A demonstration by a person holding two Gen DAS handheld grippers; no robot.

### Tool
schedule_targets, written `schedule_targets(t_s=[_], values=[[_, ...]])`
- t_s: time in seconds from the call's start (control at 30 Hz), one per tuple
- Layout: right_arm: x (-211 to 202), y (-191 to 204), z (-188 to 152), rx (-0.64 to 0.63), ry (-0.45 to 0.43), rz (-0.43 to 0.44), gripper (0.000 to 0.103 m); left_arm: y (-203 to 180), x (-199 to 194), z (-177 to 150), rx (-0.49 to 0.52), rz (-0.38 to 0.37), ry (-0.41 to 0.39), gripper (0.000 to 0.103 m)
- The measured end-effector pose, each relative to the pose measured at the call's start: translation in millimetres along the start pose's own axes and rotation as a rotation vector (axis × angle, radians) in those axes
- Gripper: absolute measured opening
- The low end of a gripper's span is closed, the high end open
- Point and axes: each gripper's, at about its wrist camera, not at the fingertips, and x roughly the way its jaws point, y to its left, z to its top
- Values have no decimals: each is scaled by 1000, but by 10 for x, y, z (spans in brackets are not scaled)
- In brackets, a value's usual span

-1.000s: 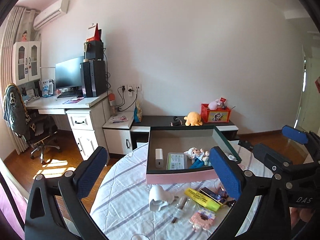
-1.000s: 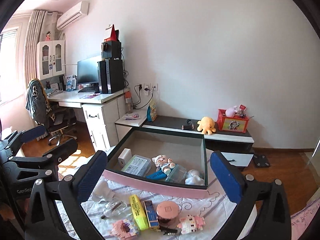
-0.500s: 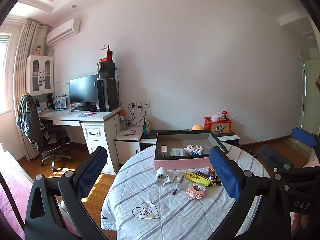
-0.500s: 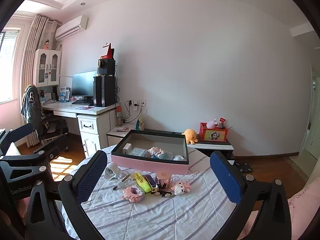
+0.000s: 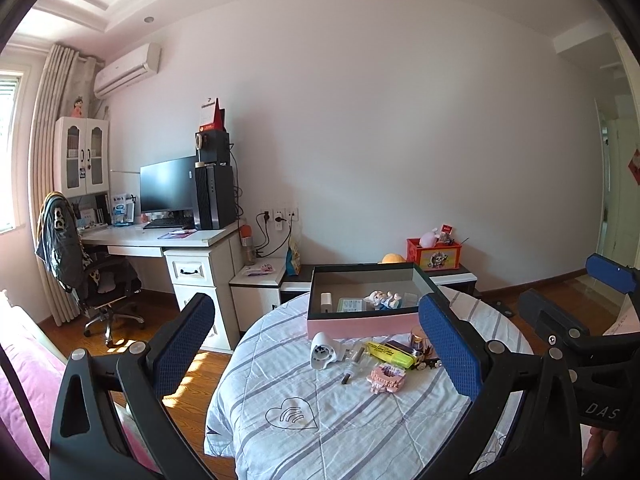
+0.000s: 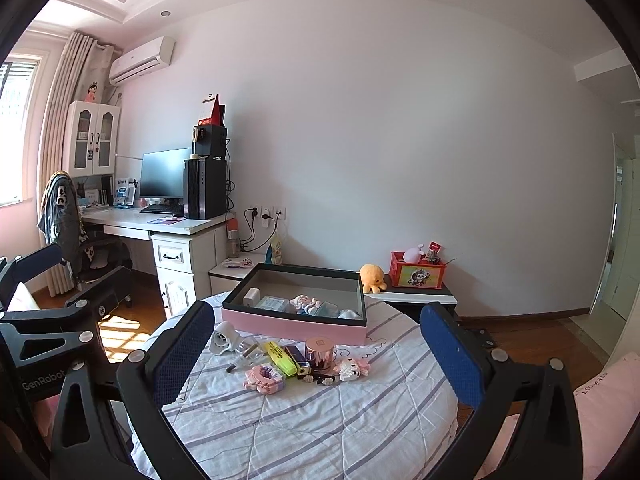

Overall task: Organize rigid objects
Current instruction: 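Withdraw both tools from the pink box back over the bed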

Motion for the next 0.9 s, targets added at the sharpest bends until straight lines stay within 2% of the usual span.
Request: schedule_targets(t_s=[0.23,0.4,0.67,0.9], values=[[138,-62,-87,12,36,1,103,-48,122,-70,17,-4,45,103],[321,-112,-190,21,82,3,103,-99,344,-188,24,-21,104,103],[803,-264,-551,60,209,27,103,-182,978,-630,-6,-115,348,103],[1262,-453,-936,105,330,41,103,-245,1528,-1031,0,-93,509,103]])
